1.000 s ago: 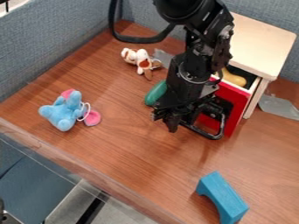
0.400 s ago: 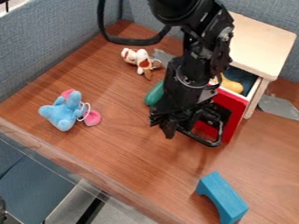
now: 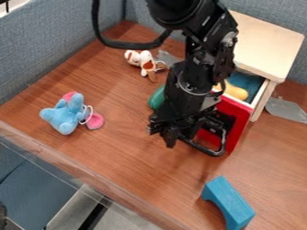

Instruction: Open the drawer

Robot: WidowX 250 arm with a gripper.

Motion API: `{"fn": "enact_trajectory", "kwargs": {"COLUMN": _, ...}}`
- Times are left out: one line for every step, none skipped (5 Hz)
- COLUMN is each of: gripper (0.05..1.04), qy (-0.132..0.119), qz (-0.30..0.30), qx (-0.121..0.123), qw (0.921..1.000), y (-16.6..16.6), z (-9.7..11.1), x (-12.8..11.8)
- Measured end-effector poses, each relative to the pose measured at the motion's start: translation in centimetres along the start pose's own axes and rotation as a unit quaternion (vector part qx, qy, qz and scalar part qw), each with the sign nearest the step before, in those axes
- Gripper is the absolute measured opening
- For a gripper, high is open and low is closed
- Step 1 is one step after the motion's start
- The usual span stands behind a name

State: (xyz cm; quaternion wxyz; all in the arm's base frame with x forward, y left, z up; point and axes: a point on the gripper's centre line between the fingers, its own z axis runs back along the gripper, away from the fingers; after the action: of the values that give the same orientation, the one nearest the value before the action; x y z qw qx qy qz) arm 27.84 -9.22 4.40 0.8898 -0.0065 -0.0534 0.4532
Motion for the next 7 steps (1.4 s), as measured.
{"fn": "enact_trajectory", "kwargs": {"gripper": 0.391, "qy": 0.0, "qz": -0.001, "qx": 0.003, "qw": 1.0, "y": 0.4, "z": 0.0, "x": -0.1}}
{"fn": "enact_trajectory", "kwargs": {"gripper": 0.391, "qy": 0.001, "qz": -0.001, "qx": 0.007, "qw": 1.0, "y": 0.7, "z": 0.0, "x": -0.2}}
{"fn": "enact_trajectory", "kwargs": {"gripper": 0.391, "qy": 0.002, "qz": -0.001, "qx": 0.009, "qw": 1.0, "y": 1.0, "z": 0.1, "x": -0.2}}
{"fn": "enact_trajectory", "kwargs": {"gripper": 0.391, "qy": 0.003, "qz": 0.0, "qx": 0.013, "qw": 0.9999, "y": 1.5, "z": 0.1, "x": -0.4}}
{"fn": "enact_trajectory", "kwargs": {"gripper": 0.39, "qy": 0.004, "qz": 0.001, "qx": 0.012, "qw": 0.9999, "y": 1.5, "z": 0.2, "x": -0.4}}
{"fn": "enact_trajectory", "kwargs": {"gripper": 0.458, "qy": 0.007, "qz": -0.003, "qx": 0.015, "qw": 0.9999, "y": 1.7, "z": 0.2, "x": -0.6}}
{"fn": "enact_trajectory", "kwargs": {"gripper": 0.757, "qy": 0.019, "qz": -0.061, "qx": 0.014, "qw": 0.9979, "y": 1.5, "z": 1.2, "x": -2.1}}
